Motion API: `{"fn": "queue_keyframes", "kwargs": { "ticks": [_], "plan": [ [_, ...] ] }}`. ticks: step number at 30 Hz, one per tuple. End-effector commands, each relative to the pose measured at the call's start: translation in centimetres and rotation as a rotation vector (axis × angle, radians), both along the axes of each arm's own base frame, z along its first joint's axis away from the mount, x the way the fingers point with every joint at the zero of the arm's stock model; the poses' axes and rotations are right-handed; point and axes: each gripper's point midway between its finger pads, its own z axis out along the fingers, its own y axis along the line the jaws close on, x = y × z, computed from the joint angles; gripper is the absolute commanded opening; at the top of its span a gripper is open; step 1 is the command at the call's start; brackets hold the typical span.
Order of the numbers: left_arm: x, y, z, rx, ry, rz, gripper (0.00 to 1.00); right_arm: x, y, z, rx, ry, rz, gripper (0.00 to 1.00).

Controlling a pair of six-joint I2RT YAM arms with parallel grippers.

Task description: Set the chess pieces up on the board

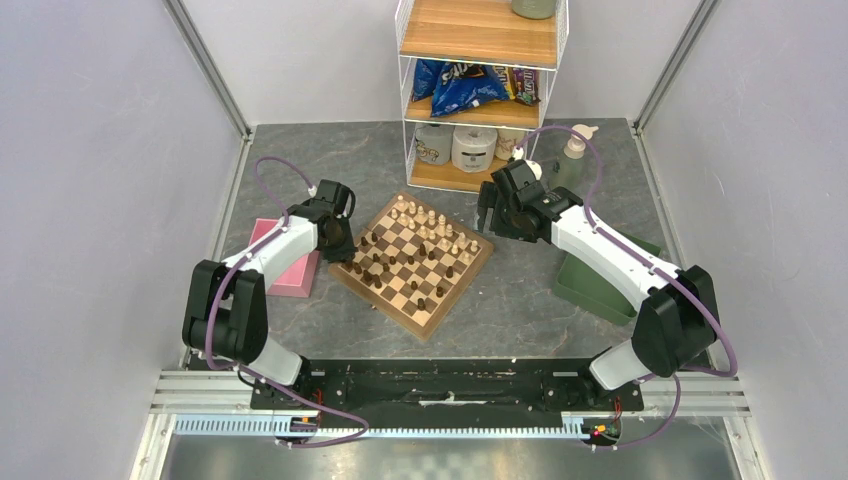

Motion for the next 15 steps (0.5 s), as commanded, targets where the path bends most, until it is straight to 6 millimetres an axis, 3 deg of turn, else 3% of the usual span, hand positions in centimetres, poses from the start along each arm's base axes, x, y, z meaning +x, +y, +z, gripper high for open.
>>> {"fn": "queue_keyframes", "kwargs": {
  "ticks": [1, 7, 15],
  "plan": [
    [0.4, 0.2, 0.1, 0.016, -0.017, -0.005, 0.28, 0.8, 0.5, 2.2, 0.038, -0.049, -0.001, 0.95],
    [0.8, 0.8, 1.3, 0.044, -0.046, 0.007, 0.44, 0.7, 0.7, 2.6, 0.051, -0.056, 0.012, 0.95],
    [1.2, 1.1, 4.2, 0.045, -0.123, 0.019, 0.5, 0.0, 2.6, 2.3, 0.118, -0.026, 0.087, 0.92]
  ]
}}
